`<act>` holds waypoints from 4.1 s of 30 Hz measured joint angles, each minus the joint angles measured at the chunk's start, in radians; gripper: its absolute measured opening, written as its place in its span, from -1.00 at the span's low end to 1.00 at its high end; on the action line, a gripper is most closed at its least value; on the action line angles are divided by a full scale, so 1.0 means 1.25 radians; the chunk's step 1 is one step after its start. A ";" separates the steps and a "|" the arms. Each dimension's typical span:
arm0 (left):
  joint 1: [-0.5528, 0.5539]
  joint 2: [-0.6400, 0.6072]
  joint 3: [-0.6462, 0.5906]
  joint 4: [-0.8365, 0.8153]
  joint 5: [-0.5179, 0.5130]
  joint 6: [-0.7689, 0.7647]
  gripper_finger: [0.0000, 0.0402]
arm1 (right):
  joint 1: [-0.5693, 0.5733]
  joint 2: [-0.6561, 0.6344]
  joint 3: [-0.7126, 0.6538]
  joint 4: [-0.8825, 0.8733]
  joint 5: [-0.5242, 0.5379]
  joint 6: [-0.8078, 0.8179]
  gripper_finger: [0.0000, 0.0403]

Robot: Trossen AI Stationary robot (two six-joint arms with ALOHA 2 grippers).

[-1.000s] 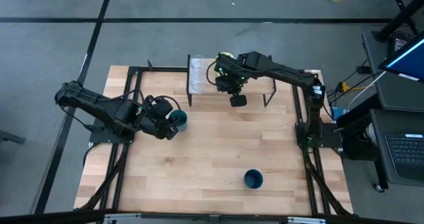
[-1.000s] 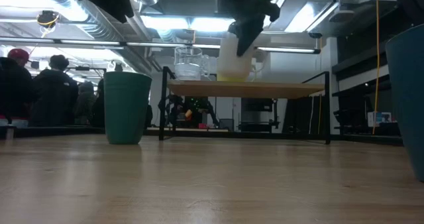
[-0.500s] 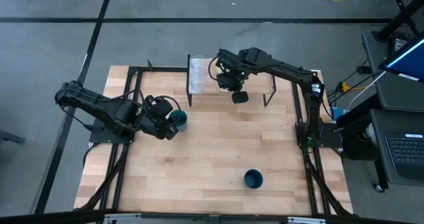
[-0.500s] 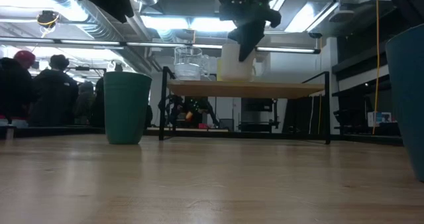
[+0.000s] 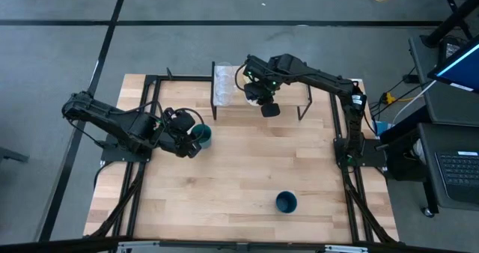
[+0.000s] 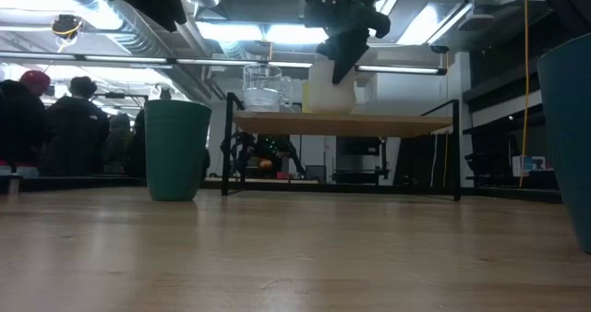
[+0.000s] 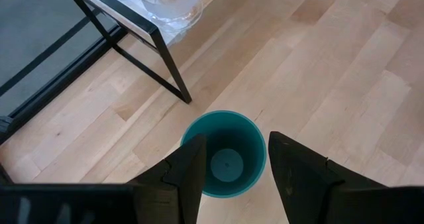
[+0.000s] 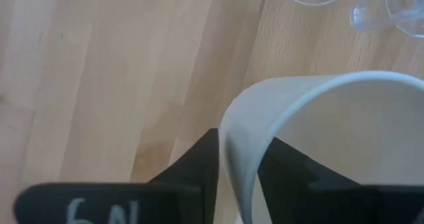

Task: Stack small to large cups/mugs on shelf
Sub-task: Put the white mug on the shelf, aligned with the yellow mug, then put the dark blue cup on the shelf beside the yellow mug

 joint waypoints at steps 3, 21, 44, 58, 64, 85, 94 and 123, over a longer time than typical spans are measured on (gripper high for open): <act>0.000 0.000 0.000 0.000 0.003 0.000 -0.21 | 0.000 0.000 0.012 -0.005 0.000 0.003 -0.45; 0.000 0.000 0.000 0.001 0.003 -0.001 -0.21 | 0.005 -0.070 0.198 -0.136 -0.009 0.211 -0.15; 0.000 0.000 0.000 0.001 0.000 -0.001 -0.21 | 0.049 -0.135 -0.206 0.129 -0.006 0.212 -0.15; 0.000 0.000 0.000 0.001 0.000 -0.003 -0.21 | 0.054 -0.135 -0.192 0.150 0.078 0.215 -0.15; 0.000 0.000 0.000 0.002 0.000 -0.003 -0.21 | 0.113 -0.162 -0.192 0.034 0.003 0.299 -0.15; 0.000 0.000 0.000 0.007 0.003 -0.005 -0.21 | 0.623 -0.338 -0.361 -0.032 0.070 0.920 -0.15; 0.000 0.000 0.000 0.007 0.003 -0.003 -0.21 | 0.738 -0.336 -0.540 0.184 0.098 1.026 -0.15; 0.000 0.000 0.000 0.009 0.003 -0.004 -0.21 | 0.765 -0.336 -0.811 0.536 0.128 1.052 -0.15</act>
